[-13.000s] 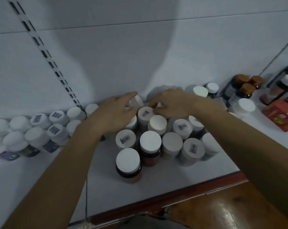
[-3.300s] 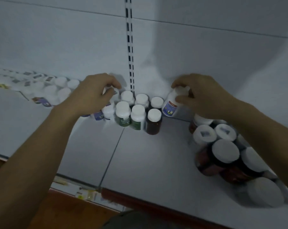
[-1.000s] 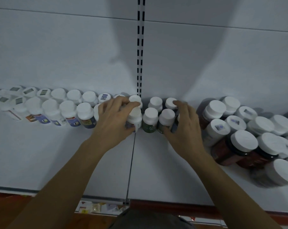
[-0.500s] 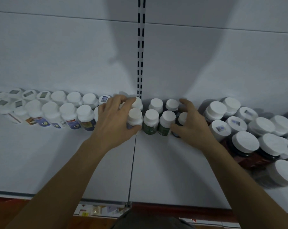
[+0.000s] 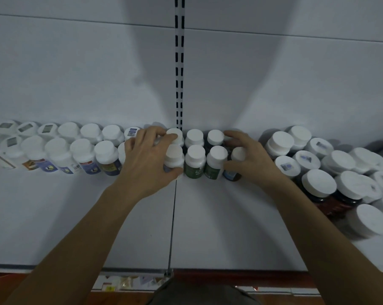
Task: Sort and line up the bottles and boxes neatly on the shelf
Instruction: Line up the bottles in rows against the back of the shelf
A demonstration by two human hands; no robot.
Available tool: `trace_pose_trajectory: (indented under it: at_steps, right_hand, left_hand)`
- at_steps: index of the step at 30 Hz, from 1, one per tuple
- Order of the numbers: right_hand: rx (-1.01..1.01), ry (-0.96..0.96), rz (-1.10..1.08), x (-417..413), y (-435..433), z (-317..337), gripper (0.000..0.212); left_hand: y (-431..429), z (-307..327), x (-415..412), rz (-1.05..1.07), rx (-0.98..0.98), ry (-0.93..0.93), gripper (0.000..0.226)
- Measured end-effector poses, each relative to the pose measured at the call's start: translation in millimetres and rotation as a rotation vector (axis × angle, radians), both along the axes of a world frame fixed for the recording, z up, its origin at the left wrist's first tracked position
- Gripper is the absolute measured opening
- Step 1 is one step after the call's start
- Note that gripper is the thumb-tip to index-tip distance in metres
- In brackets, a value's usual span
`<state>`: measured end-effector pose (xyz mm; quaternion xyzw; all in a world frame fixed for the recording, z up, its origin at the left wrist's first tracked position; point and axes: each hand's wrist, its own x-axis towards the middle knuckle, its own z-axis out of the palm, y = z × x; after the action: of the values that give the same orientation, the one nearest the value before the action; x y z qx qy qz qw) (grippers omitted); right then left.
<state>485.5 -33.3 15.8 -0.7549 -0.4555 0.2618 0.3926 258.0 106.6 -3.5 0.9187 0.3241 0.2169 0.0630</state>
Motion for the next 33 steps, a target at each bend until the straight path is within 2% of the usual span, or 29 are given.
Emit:
trace_pose_trajectory:
  at_steps: [2,4,7,11,17,20,23,27,33]
  right_hand:
    - [-0.035,-0.024,-0.002,1.5,-3.1,-3.4,0.079]
    - [-0.035,-0.174,-0.022,4.3,-5.8,-8.3,0.066]
    - [-0.015,-0.3,-0.091,9.3,-4.3,-10.6,0.047]
    - [-0.02,-0.378,-0.185,11.4,12.6,-11.1,0.055]
    - [0.043,-0.293,-0.269,8.0,15.5,-18.2,0.065]
    - [0.015,-0.314,-0.231,6.1,10.5,-9.6,0.069]
    - [0.025,-0.448,-0.161,7.0,-0.5,16.5,0.069]
    - [-0.031,-0.636,-0.003,32.1,-23.2,65.7,0.049]
    - [-0.261,-0.688,0.014,94.2,-88.7,101.3,0.037]
  left_hand:
    - [-1.2,4.1,1.5,0.002,-0.023,0.016,0.082]
    - [-4.9,11.0,6.0,-0.026,-0.027,0.007,0.081]
    - [-12.0,21.3,21.6,-0.154,-0.009,0.019,0.068]
    - [-14.8,22.8,43.5,-0.281,-0.027,0.084,0.058]
    - [-16.4,23.2,54.6,-0.284,-0.048,0.143,0.058]
    - [-20.3,25.6,55.6,-0.294,-0.057,0.174,0.057]
    - [-18.8,37.2,57.8,-0.306,-0.078,0.274,0.06]
    - [-14.6,61.9,71.1,-0.321,-0.069,0.481,0.068]
    - [-37.5,96.6,134.2,-0.446,-0.007,0.5,0.066]
